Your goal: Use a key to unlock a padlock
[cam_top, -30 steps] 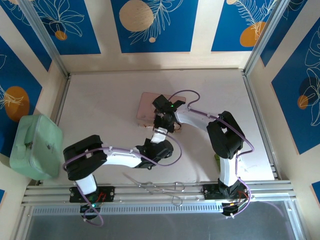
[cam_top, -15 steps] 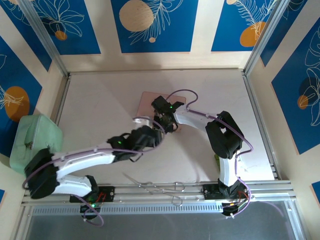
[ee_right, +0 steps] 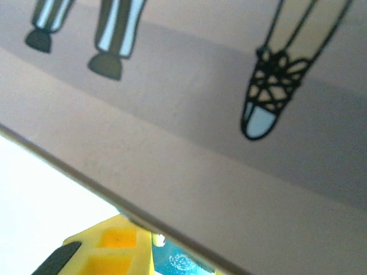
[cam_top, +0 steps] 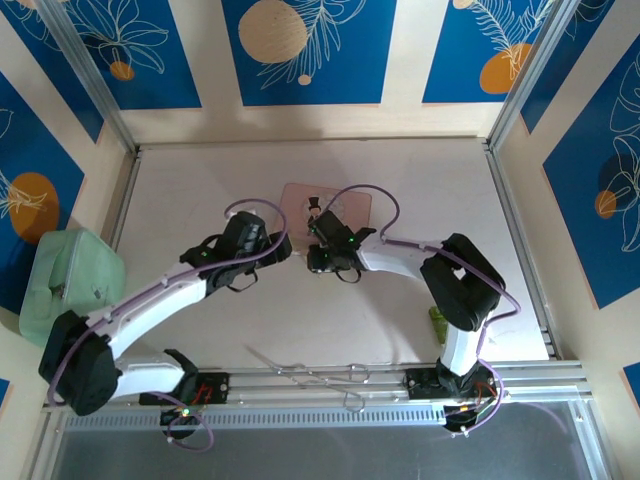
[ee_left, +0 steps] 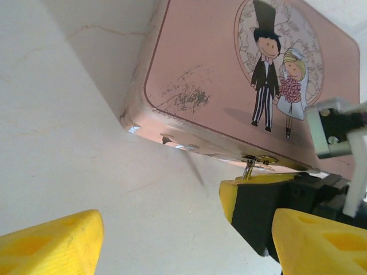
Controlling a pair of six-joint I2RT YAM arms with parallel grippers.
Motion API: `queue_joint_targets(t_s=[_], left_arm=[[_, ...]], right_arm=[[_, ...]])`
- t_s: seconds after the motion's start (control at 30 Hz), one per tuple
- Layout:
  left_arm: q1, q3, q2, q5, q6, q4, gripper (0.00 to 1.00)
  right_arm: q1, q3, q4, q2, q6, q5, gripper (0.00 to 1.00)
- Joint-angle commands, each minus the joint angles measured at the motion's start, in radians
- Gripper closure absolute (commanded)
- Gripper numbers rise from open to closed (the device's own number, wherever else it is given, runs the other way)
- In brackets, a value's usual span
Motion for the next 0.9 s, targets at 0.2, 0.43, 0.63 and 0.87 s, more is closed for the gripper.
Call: queue_joint_targets(t_s=[0.2, 0.43, 0.63, 0.87], left_arm=[[0.105, 0.067, 0.162, 0.146, -0.032, 0.133, 0.25], [0.156, 0.138, 0.285, 0.149, 0.000, 0.162, 0.27], [0.168, 0.179, 0.352, 0.154, -0.004, 0.161, 0.33], [0.170, 0.116, 0.353, 0.150, -0.035, 0.170, 0.37]], right_arm=[[-0.017, -0.112, 0.120, -0.029, -0.088, -0.102, 1.00], [0.007, -0.053, 0.012, -0.005, -0.043, -0.016, 0.97], [0.044, -0.006, -0.042, 0.031, -0.018, 0.047, 0.97], [0.041, 0.001, -0.046, 0.037, -0.019, 0.054, 0.97]])
